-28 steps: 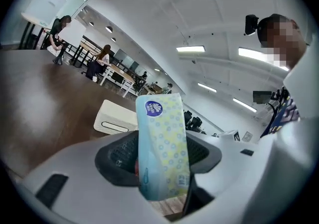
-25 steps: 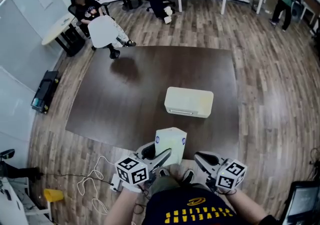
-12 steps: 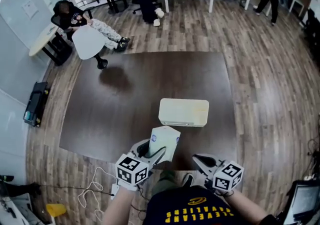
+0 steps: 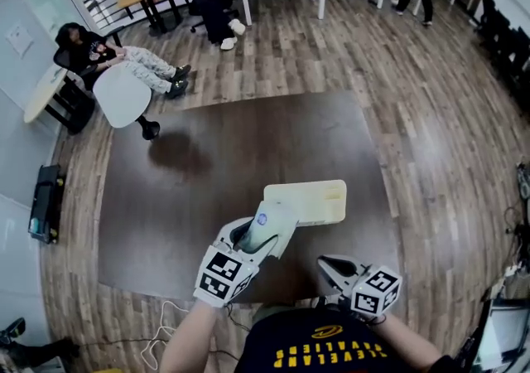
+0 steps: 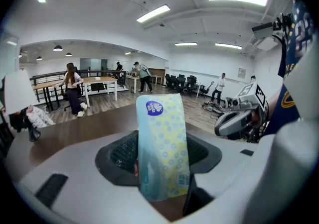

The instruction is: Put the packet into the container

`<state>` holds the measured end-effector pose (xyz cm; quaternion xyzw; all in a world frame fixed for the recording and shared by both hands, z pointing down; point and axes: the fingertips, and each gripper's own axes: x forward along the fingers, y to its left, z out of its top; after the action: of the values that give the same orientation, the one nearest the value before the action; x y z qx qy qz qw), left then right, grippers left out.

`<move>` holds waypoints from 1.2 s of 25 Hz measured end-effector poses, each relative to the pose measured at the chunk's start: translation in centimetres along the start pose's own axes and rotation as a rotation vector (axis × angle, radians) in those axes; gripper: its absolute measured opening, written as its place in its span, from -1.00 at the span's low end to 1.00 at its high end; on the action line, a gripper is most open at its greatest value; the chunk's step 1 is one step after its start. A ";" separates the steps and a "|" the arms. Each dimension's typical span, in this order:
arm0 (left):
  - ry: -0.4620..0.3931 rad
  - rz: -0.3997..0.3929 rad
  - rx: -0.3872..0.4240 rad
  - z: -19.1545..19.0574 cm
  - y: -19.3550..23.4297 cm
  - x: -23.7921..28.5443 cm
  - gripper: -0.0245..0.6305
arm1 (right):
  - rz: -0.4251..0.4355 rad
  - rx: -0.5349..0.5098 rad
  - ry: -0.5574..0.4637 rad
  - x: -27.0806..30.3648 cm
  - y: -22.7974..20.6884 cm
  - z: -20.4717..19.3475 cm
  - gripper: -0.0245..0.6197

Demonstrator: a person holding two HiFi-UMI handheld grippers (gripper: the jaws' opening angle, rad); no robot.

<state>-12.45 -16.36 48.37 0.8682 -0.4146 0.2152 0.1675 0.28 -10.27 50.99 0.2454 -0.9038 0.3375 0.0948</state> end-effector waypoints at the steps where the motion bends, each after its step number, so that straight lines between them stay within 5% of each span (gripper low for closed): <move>1: 0.010 -0.009 0.045 0.4 0.3 0.3 -0.18 | -0.013 0.005 -0.001 0.2 -0.1 0.1 -0.88; 15: 0.229 -0.150 0.640 1.3 0.4 6.2 -0.18 | -0.094 0.046 0.012 2.4 -1.2 -0.1 -0.88; 22: 0.322 -0.168 0.766 0.8 0.3 9.7 -0.18 | -0.070 0.077 0.038 2.7 -2.7 -0.1 -0.88; 30: 0.392 -0.230 0.791 -0.1 -0.3 12.2 -0.18 | -0.052 0.109 0.030 2.7 -4.2 0.6 -0.88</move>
<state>-5.38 -24.07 54.63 0.8488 -0.1619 0.4971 -0.0787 0.10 -14.41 53.81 0.2684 -0.8759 0.3872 0.1035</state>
